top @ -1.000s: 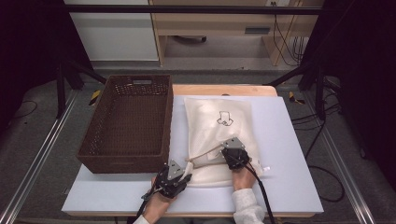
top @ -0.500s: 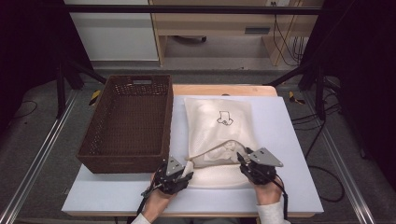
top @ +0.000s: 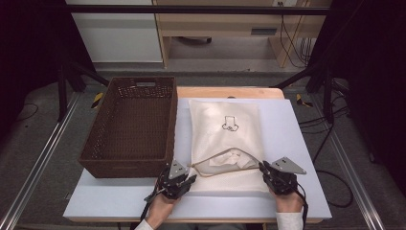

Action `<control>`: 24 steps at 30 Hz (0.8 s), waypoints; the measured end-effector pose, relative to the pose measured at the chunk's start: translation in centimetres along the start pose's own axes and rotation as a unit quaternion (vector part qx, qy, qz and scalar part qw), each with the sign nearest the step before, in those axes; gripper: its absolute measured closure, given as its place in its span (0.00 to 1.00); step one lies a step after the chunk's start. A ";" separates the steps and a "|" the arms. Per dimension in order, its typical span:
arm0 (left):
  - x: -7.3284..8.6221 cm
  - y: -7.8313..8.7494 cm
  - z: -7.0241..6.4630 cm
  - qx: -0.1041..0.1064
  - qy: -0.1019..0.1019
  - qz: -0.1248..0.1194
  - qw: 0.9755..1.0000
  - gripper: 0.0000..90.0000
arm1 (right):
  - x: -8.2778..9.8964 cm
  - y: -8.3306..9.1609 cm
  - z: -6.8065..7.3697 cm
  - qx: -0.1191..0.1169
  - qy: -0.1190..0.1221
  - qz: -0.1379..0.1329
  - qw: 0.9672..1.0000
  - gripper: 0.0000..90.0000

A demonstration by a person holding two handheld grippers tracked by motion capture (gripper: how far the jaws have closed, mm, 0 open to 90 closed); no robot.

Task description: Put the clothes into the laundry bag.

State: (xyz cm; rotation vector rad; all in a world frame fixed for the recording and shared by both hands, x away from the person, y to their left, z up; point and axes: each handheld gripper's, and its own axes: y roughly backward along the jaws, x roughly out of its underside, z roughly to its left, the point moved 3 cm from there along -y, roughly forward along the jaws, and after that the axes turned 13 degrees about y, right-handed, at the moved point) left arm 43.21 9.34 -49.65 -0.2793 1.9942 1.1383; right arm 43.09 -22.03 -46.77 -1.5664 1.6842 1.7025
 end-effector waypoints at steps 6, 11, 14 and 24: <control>0.8 0.1 0.6 0.000 0.004 0.006 1.000 0.83 | 2.3 -0.7 1.2 -0.012 0.019 0.025 0.999 0.83; 0.6 0.1 0.8 -0.014 0.005 -0.012 1.000 0.66 | 3.1 -2.1 1.0 0.009 0.036 0.033 0.999 0.71; 0.3 0.3 0.7 -0.008 0.005 -0.031 0.999 0.57 | 2.9 -2.3 0.5 0.015 0.029 0.020 0.999 0.70; -0.4 1.4 0.0 -0.004 -0.001 -0.055 0.998 0.44 | 1.8 -0.9 -0.4 0.007 0.025 -0.018 1.000 0.55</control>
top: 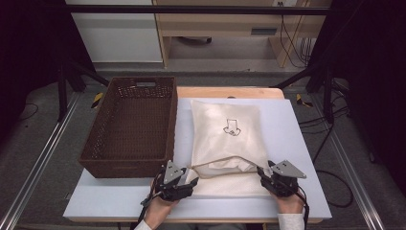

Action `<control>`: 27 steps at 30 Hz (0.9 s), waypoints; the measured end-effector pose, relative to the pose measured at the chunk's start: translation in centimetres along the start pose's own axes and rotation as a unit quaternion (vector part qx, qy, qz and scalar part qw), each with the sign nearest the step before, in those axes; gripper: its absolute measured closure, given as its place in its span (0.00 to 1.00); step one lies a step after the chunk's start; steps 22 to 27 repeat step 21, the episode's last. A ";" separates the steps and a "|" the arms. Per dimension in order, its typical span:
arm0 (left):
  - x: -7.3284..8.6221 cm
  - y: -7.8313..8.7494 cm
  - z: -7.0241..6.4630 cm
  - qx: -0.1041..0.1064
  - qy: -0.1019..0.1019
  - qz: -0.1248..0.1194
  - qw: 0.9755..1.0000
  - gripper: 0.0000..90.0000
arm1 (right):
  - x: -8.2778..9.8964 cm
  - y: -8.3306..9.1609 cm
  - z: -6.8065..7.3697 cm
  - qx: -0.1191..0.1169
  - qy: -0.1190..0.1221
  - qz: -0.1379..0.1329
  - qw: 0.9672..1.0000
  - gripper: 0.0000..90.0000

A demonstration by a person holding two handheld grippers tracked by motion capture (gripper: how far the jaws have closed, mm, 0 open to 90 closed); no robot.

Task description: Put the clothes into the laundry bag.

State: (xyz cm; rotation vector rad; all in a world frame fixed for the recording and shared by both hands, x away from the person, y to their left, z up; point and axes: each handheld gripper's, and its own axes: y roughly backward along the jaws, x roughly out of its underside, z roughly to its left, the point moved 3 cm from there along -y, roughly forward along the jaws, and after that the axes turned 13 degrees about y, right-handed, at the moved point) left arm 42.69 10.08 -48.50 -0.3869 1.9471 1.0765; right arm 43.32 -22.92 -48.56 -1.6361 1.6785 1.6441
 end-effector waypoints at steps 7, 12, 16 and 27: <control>-0.7 1.0 -0.4 0.009 -0.004 -0.012 1.000 0.42 | -1.6 1.3 0.1 -0.009 -0.007 -0.042 0.999 0.45; -1.4 2.1 -0.5 0.016 -0.010 -0.022 1.000 0.36 | -2.2 1.5 -0.6 -0.005 -0.023 -0.067 0.997 0.36; -1.7 2.7 -0.4 0.018 -0.021 -0.025 0.999 0.31 | -2.5 2.0 -1.4 0.006 -0.034 -0.080 0.996 0.27; -1.5 3.3 -0.1 0.019 -0.028 -0.018 0.999 0.28 | -2.0 2.6 -2.4 0.017 -0.052 -0.087 0.995 0.21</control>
